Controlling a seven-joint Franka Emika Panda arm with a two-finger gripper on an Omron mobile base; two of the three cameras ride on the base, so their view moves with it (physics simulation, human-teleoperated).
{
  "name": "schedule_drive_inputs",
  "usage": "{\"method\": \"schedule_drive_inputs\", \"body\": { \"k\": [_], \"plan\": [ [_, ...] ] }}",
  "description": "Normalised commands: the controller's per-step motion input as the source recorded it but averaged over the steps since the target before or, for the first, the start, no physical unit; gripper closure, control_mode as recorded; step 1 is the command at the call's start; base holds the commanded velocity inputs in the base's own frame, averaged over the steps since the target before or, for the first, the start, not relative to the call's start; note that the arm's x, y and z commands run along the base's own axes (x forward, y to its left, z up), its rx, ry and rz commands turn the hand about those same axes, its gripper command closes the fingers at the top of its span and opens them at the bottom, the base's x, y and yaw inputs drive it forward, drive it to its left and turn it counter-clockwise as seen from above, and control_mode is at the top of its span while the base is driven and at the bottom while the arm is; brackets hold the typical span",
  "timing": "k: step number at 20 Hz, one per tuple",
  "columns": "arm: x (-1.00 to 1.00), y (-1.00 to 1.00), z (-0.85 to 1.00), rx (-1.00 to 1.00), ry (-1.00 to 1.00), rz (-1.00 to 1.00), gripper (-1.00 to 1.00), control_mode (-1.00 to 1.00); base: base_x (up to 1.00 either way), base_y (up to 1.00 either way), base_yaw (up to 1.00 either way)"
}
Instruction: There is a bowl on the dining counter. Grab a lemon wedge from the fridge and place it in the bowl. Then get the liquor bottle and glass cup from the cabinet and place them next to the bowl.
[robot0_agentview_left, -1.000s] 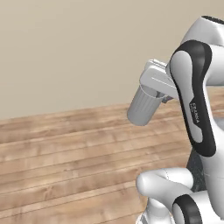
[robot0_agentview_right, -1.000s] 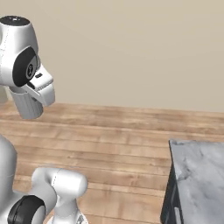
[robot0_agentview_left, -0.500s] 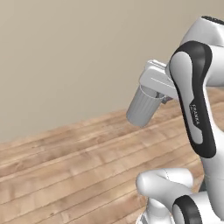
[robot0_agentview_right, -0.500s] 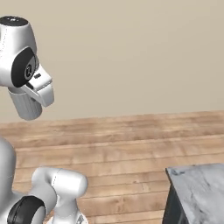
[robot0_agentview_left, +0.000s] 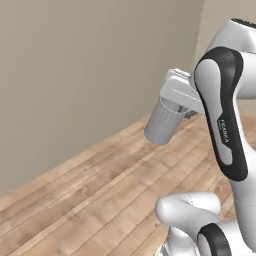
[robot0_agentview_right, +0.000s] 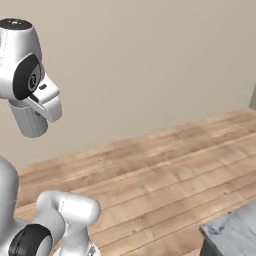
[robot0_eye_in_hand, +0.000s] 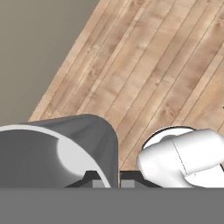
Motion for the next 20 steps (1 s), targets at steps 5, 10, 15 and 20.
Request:
{"method": "schedule_drive_inputs", "body": {
  "k": [5,10,15,20],
  "plan": [
    [0.0,0.0,0.0,0.0,0.0,0.0,1.0,1.0,0.92,0.53,-0.58],
    [0.0,0.0,0.0,0.0,0.0,0.0,1.0,1.0,0.91,0.6,-0.57],
    [0.0,0.0,0.0,0.0,0.0,0.0,1.0,1.0,0.95,0.62,-0.57],
    [0.0,0.0,0.0,0.0,0.0,0.0,1.0,1.0,0.98,0.6,-0.56]
  ]
}}
